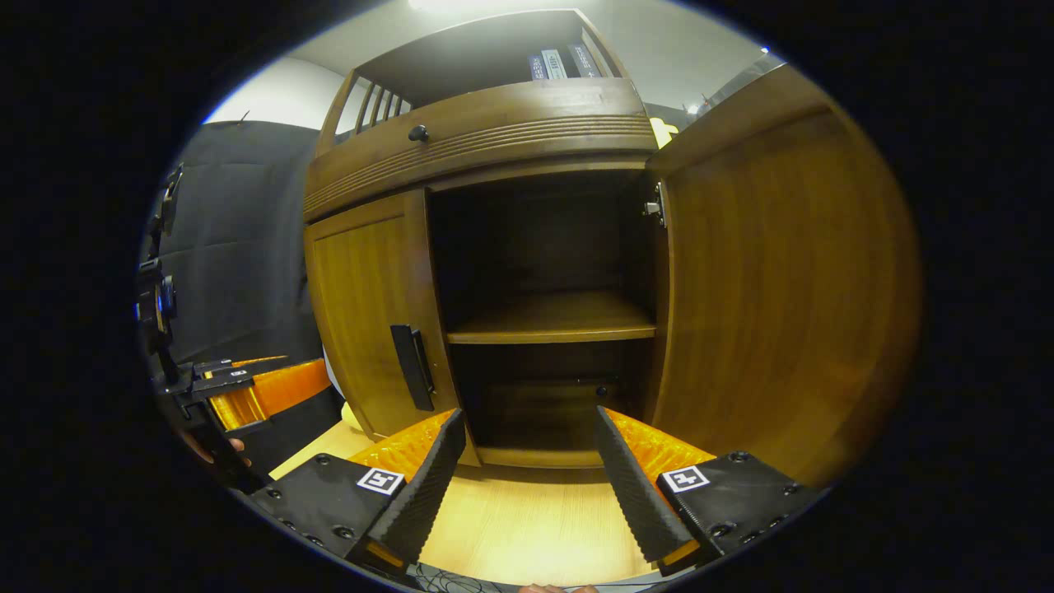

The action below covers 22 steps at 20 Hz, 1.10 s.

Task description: Open the right door of the double-door shoe cabinet with the right hand, and open the left door with the left hand.

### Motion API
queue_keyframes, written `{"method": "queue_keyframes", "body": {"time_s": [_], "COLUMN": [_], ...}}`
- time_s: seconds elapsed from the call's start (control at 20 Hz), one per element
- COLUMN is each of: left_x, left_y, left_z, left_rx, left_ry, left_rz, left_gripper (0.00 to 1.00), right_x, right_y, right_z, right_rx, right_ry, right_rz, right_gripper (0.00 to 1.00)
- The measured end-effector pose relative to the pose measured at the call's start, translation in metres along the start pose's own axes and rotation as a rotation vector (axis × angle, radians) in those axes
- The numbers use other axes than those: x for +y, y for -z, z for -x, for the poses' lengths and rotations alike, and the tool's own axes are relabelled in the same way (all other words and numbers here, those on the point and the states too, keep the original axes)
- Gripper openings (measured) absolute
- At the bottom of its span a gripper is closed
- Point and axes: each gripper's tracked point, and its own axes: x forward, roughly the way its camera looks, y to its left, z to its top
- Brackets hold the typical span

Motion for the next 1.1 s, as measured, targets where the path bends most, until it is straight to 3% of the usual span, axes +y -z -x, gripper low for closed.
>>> {"method": "queue_keyframes", "body": {"time_s": [0.15,0.45,0.75,0.85,0.9,0.95,1.05,1.1], "left_x": [-0.003,-0.01,-0.021,-0.029,-0.032,-0.033,-0.025,-0.026], "left_y": [-0.004,0.01,0.035,0.039,0.042,0.042,0.041,0.046], "left_z": [-0.034,-0.091,-0.129,-0.129,-0.133,-0.136,-0.127,-0.134], "left_rx": [0.014,0.029,0.096,0.093,0.092,0.09,0.102,0.096], "left_ry": [0.002,-0.002,-0.009,-0.005,0.003,-0.004,-0.03,-0.047], "left_rz": [-0.04,-0.026,-0.016,-0.005,-0.006,-0.014,-0.026,-0.017], "left_gripper": [0.97,0.97,0.97,0.8,0.71,0.63,0.62,0.51], "right_x": [-0.005,-0.02,-0.018,-0.02,-0.021,-0.02,-0.015,-0.014], "right_y": [0.0,0.0,0.006,0.006,0.007,0.009,0.018,0.019], "right_z": [-0.017,-0.054,-0.08,-0.092,-0.096,-0.097,-0.099,-0.1], "right_rx": [0.008,0.018,0.049,0.056,0.056,0.062,0.099,0.105], "right_ry": [0.004,0.03,-0.009,-0.024,-0.024,-0.031,-0.049,-0.053], "right_rz": [0.002,-0.041,-0.059,-0.061,-0.061,-0.066,-0.075,-0.077], "right_gripper": [0.93,0.93,0.93,0.93,0.98,0.93,0.93,0.93]}}
